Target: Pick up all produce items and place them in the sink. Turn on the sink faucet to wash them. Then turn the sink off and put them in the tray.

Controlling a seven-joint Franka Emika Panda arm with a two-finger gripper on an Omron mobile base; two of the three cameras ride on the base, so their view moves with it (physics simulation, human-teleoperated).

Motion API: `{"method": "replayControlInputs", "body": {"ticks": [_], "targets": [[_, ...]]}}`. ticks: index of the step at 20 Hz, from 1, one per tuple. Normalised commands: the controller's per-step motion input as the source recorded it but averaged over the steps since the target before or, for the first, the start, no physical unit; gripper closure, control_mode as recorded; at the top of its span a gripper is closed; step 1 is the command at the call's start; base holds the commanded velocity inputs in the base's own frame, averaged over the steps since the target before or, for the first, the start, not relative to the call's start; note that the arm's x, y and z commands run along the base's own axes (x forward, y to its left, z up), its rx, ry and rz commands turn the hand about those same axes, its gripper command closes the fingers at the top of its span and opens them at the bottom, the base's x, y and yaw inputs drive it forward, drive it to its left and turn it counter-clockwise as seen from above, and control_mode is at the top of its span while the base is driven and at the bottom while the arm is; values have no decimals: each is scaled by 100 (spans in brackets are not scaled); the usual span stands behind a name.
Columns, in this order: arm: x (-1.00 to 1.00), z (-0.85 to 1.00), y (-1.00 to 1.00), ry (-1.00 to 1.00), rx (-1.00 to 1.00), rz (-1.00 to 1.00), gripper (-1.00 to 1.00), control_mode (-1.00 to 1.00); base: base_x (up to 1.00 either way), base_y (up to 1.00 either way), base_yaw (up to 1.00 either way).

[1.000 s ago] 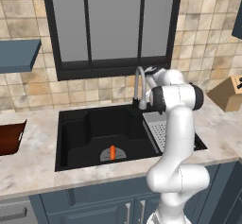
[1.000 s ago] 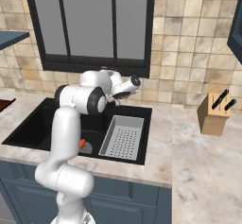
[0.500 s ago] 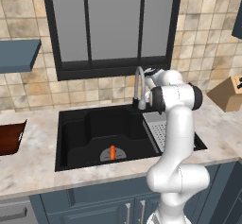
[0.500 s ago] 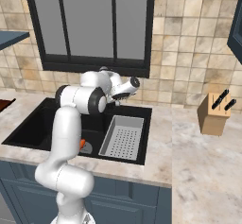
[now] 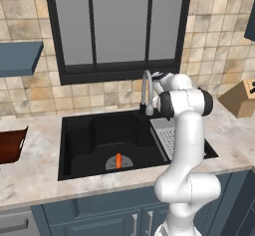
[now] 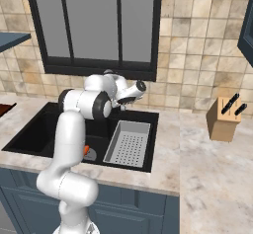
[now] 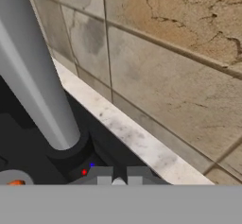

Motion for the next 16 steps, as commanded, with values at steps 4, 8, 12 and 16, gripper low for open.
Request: {"method": "replayControlInputs", "body": {"ticks": [4,8,12,16], "targets": [[0,0,0,0,0,0,100,-100,0,0,0],[0,0,0,0,0,0,100,-100,0,0,0],[0,0,0,0,0,0,100,-100,0,0,0],[0,0,0,0,0,0,100,-100,0,0,0]]}}
